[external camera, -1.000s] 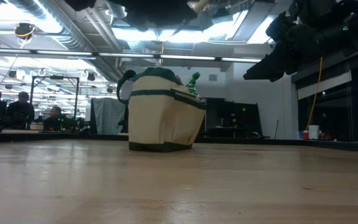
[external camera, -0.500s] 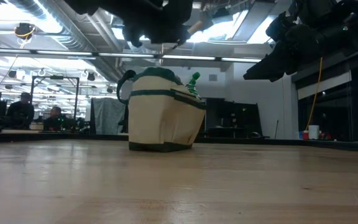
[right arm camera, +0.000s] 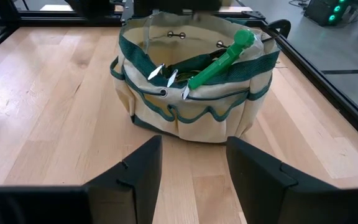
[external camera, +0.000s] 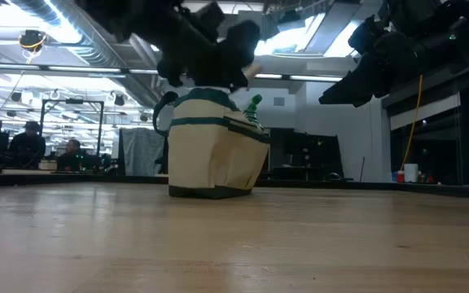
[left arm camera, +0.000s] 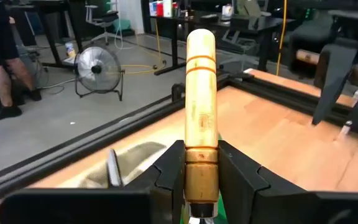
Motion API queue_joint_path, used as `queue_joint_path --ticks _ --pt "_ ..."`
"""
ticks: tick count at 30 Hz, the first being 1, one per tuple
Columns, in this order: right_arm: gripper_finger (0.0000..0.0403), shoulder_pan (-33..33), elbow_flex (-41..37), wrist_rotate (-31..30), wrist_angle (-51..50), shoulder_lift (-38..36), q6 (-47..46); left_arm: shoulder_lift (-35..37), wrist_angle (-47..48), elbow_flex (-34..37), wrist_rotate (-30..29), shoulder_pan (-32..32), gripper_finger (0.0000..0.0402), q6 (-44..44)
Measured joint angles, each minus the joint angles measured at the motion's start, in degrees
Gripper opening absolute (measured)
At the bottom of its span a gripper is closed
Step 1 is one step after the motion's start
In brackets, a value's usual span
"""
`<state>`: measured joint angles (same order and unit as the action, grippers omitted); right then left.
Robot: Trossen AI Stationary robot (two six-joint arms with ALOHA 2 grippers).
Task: Pick & Place Garden tools in Gardening bag
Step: Put the brown trowel into the gardening bag, then return to Home Position
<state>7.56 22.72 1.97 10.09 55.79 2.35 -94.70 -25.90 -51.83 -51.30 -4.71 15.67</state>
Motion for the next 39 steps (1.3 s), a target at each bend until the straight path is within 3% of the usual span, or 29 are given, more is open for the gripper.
queue_joint_path --ticks 7,12,19,39 --pt "0.0181 0.00 -0.01 0.21 0.02 0.00 0.01 -5.52 -7.86 0.00 -0.47 0.87 0.0072 -2.15" --pt "0.0181 -0.01 -0.01 0.20 0.02 0.00 0.00 -5.75 -5.02 0.00 -0.97 1.11 0.0071 -1.28" --pt "0.0181 0.01 -0.01 0.19 0.02 0.00 0.02 -4.98 -2.16 0.00 -6.53 -0.53 0.0074 -1.36" --pt "0.0181 0.01 0.00 0.14 0.02 0.00 0.00 -2.64 -0.31 -0.07 -5.65 -0.55 0.0138 -0.56"
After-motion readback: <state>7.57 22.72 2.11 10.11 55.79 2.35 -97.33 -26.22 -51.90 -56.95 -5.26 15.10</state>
